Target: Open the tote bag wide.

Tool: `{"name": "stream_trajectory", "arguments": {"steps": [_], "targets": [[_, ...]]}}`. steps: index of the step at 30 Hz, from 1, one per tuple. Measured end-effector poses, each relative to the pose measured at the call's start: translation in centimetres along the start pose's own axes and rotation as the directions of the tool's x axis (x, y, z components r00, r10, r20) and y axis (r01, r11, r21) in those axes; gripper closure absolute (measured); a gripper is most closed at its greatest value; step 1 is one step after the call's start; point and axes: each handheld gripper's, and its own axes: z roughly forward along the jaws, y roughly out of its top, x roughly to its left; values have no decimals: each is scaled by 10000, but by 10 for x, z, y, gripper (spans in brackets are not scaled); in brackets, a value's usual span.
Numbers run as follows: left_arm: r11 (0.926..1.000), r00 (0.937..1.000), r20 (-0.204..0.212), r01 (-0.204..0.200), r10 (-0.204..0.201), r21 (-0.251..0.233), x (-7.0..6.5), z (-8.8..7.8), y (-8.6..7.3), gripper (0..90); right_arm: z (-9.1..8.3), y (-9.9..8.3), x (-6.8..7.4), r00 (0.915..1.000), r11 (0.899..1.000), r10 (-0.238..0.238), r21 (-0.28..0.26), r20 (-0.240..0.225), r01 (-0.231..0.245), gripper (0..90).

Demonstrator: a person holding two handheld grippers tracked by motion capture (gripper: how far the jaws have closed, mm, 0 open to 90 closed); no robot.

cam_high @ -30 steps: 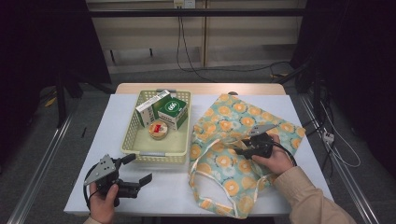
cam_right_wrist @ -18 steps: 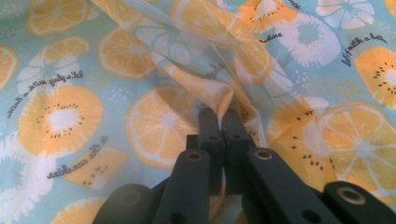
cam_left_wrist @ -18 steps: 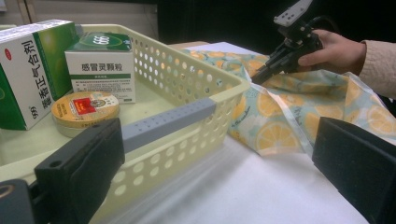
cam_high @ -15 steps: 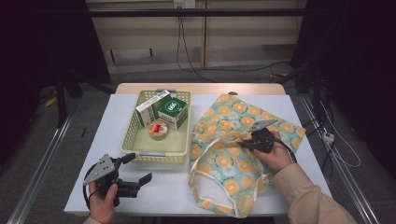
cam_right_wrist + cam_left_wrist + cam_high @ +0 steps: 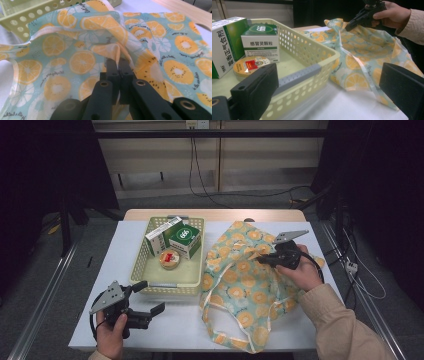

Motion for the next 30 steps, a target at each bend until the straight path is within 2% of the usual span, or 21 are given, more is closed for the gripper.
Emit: {"name": "stream_trajectory", "arguments": {"steps": [6, 10, 17, 22, 25, 30], "targets": [[9998, 9997, 178, 182, -183, 90, 0, 3, 14, 21, -8, 12, -3, 9999, 9998, 93, -149, -46, -93, 899], [9995, 9991, 283, 305, -308, 120, 2, 8, 22, 21, -11, 12, -5, 9999, 9997, 119, -208, -105, -121, 899], [9994, 9992, 278, 273, -279, 231, 8, 19, 39, 21, -12, 10, -8, 9996, 9996, 172, -209, -240, -177, 899], [9991, 9994, 175, 280, -286, 321, 17, 24, 45, 21, -11, 10, -7, 9994, 9997, 159, -194, -299, -165, 898], [9980, 9989, 18, 465, -466, 433, 28, 28, 51, 21, -10, 10, -8, 9993, 9996, 173, -202, -321, -180, 898], [9969, 9986, -76, 534, -531, 578, 39, 36, 58, 22, -8, 11, -9, 9991, 9995, 260, -197, -341, -267, 898]]}}
